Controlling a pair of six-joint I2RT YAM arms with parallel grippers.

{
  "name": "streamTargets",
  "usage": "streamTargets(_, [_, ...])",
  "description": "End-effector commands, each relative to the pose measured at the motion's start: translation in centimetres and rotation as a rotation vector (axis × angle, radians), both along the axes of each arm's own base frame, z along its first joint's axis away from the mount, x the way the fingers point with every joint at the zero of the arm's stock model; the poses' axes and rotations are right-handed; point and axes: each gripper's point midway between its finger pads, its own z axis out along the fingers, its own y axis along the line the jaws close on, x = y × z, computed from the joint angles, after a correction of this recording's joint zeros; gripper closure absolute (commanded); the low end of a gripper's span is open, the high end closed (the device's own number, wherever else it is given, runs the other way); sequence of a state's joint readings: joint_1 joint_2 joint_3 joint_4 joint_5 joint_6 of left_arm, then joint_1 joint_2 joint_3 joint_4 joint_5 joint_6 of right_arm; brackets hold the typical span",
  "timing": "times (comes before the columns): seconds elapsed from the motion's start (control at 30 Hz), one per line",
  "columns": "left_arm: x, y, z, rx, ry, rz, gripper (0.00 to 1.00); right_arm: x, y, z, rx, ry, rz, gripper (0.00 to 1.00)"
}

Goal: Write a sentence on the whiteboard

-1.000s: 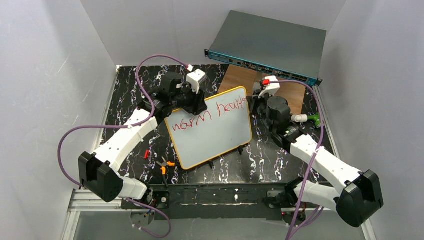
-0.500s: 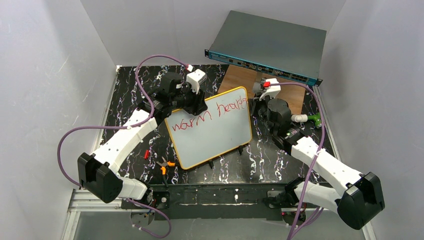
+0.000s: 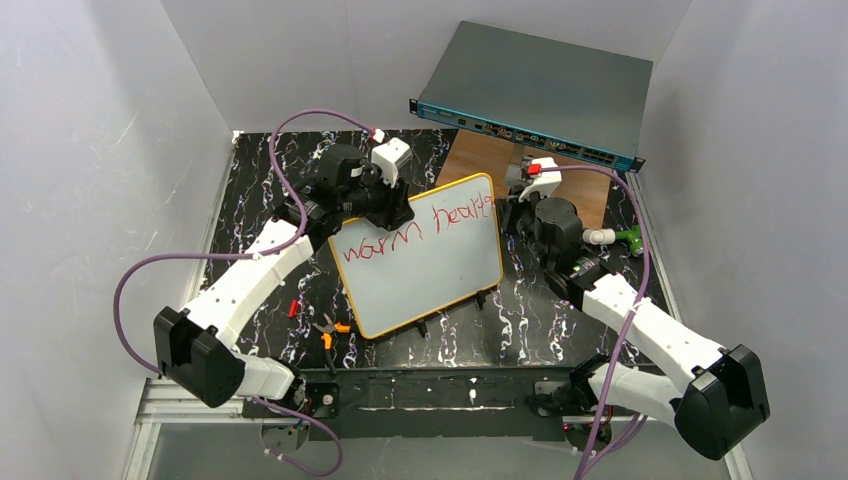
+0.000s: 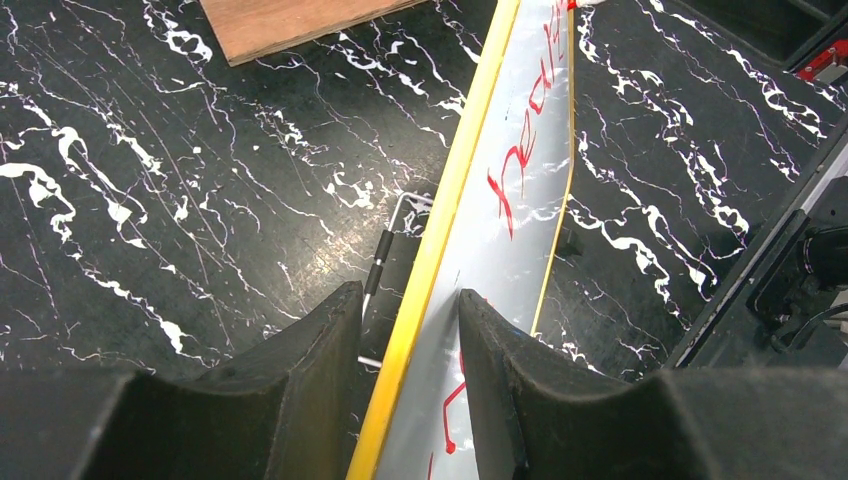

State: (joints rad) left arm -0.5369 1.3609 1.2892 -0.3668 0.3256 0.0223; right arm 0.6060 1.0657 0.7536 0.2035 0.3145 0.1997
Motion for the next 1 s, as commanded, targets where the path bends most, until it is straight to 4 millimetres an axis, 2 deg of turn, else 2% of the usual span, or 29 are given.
streamTargets(0.0, [-0.6,0.1,3.9,-0.062,-0.110,-0.020,1.00,-0.1,0.7,1.4,0.044,-0.032,0.031,0.99])
streamTargets(0.33, [-0.6,0.0,4.0,-0.067,-0.113,-0.021,1.00,-0.4,1.3,1.3,0.063,-0.022,0.057,0.99])
streamTargets(0.5, [-0.6,-0.1,3.9,-0.070,-0.109,-0.022,1.00,-0.8,1.8,2.3,0.103,-0.062,0.090,0.99])
streamTargets(0.73, [-0.6,0.0,4.0,-0.070,-0.111,-0.019,1.00,-1.2,1.0,2.6,0.094,-0.071,0.066,0.99])
streamTargets(0.97, [-0.6,0.1,3.9,-0.066,-0.114,-0.011,1.00,-3.5,-0.8,4.7,0.127,-0.118,0.059,0.99])
